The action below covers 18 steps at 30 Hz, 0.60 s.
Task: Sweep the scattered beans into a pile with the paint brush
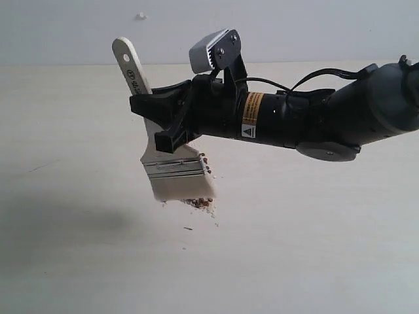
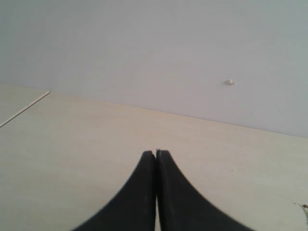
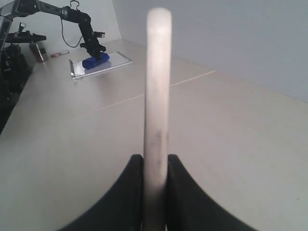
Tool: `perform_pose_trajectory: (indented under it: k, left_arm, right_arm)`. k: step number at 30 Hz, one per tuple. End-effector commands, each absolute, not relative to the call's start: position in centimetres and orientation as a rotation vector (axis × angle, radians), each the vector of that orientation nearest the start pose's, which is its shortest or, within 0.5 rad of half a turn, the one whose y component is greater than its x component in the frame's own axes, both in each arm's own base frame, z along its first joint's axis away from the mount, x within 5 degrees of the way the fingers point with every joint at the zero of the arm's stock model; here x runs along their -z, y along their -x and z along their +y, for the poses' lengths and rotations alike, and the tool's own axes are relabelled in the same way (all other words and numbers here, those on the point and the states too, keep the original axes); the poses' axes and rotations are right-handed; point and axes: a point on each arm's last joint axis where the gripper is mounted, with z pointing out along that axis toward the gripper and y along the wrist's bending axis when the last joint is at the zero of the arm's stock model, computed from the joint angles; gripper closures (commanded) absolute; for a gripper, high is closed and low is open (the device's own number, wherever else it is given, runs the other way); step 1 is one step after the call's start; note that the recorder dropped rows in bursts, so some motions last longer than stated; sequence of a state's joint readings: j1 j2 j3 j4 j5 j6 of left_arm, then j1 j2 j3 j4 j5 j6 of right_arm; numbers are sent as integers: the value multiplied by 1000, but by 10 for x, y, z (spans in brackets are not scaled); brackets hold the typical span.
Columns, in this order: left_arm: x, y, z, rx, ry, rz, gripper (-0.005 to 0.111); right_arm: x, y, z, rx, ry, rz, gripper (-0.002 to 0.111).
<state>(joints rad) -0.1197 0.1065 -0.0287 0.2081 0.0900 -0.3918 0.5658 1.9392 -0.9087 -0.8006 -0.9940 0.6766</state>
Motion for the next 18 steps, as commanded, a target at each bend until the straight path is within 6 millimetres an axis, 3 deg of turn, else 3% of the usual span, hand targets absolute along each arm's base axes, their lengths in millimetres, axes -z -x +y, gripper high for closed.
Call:
perform_pose_trajectory:
  k: [1, 5, 11, 18]
  left_arm:
    - [-207, -64, -6, 227, 71, 1652, 107]
    - [-207, -64, -6, 227, 71, 1652, 107]
    - [-207, -64, -6, 227, 71, 1652, 107]
    - [-207, -64, -6, 227, 71, 1652, 107]
  right_arm:
    - [-163, -287, 252, -1188, 788, 1560, 108]
    - [-149, -290, 253, -1269, 686, 1526, 108]
    - [-123, -298, 250, -1241, 579, 1607, 108]
    - [-120, -309, 245, -1088, 516, 1592, 108]
